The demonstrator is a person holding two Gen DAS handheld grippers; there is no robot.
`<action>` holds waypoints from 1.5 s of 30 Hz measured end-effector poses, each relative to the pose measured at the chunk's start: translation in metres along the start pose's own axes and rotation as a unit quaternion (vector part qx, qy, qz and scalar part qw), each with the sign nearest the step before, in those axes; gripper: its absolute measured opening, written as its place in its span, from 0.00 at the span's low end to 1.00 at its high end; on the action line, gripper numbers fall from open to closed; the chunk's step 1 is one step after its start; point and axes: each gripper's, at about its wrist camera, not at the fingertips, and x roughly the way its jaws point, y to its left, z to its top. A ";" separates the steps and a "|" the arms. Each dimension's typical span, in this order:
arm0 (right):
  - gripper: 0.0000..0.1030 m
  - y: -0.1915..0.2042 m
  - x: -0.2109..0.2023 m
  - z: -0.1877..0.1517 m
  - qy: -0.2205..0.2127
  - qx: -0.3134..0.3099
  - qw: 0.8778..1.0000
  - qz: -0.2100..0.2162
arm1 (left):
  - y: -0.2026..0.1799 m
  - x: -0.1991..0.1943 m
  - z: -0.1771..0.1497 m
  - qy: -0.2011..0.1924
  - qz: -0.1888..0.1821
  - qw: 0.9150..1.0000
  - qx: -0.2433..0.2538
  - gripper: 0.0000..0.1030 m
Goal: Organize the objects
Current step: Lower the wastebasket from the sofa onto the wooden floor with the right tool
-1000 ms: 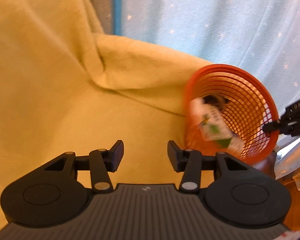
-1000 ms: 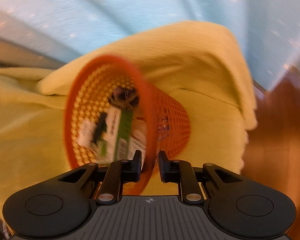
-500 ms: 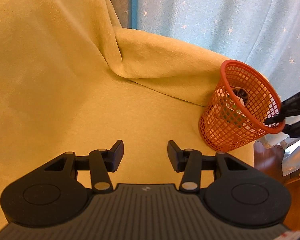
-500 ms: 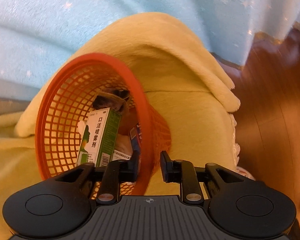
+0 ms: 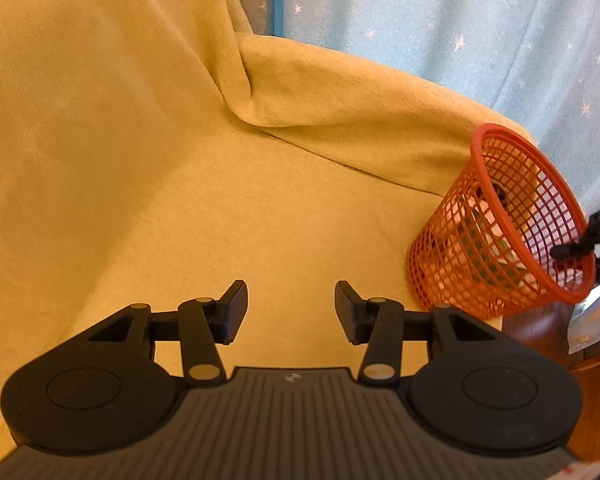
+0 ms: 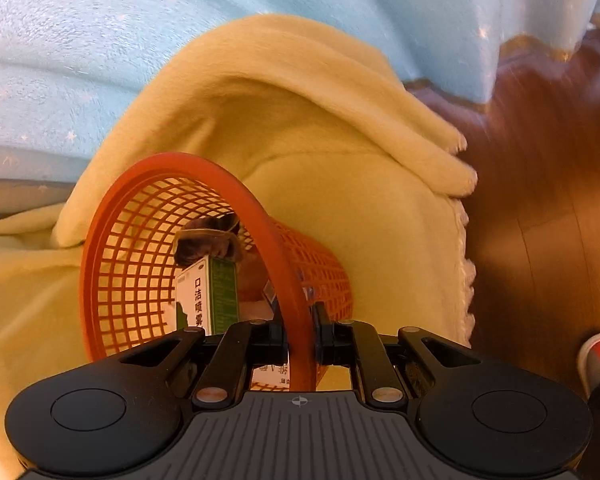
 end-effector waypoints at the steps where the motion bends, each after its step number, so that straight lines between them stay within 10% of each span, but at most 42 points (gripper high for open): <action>1: 0.08 -0.007 -0.003 0.001 0.006 -0.001 1.000 0.003 | -0.008 -0.002 -0.002 0.000 0.001 1.000 0.001 0.41; 10: 0.08 -0.096 -0.064 0.020 0.020 -0.007 0.999 0.030 | -0.126 -0.026 -0.047 -0.016 0.003 1.000 0.006 0.41; 24: 0.08 -0.262 -0.130 0.062 -0.028 -0.001 0.999 -0.041 | -0.297 -0.001 -0.119 -0.009 -0.040 0.999 0.010 0.41; 45: 0.08 -0.423 0.062 0.066 -0.007 0.015 1.000 -0.022 | -0.356 0.154 -0.236 -0.006 -0.043 0.997 0.069 0.42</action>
